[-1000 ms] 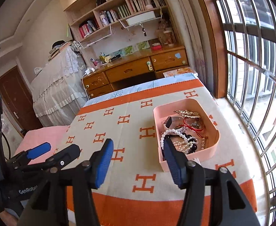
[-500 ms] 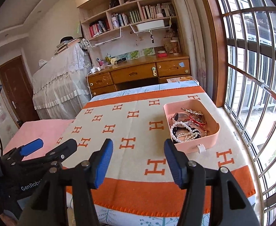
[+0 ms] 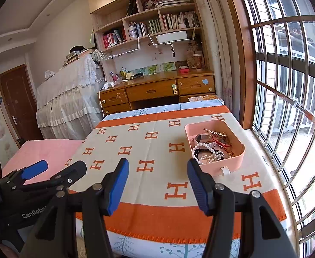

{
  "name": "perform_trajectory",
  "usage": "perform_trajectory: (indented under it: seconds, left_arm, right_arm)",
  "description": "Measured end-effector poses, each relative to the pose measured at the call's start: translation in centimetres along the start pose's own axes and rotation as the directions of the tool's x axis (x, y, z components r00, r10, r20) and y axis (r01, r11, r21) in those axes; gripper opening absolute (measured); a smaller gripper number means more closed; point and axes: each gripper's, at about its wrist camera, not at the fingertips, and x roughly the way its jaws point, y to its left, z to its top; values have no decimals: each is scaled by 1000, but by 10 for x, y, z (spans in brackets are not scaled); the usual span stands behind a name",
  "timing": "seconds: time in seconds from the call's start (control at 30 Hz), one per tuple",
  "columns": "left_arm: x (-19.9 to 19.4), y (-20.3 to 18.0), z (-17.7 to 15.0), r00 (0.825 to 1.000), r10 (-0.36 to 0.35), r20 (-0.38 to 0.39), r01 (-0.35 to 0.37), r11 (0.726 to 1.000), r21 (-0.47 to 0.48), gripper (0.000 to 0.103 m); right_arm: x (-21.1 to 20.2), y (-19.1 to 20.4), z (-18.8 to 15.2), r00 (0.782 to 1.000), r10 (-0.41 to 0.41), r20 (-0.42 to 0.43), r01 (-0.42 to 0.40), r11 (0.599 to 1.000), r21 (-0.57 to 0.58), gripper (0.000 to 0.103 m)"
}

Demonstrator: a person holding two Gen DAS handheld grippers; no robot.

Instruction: Organize jewelry

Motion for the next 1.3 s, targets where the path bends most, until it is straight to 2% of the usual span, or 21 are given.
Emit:
perform_trajectory:
  seconds: [1.3]
  left_arm:
    - [1,3,-10,1000,13,-22,-13,1000,-8,102]
  right_arm:
    - [3,2,-13,1000,8,-20,-7,1000,14,57]
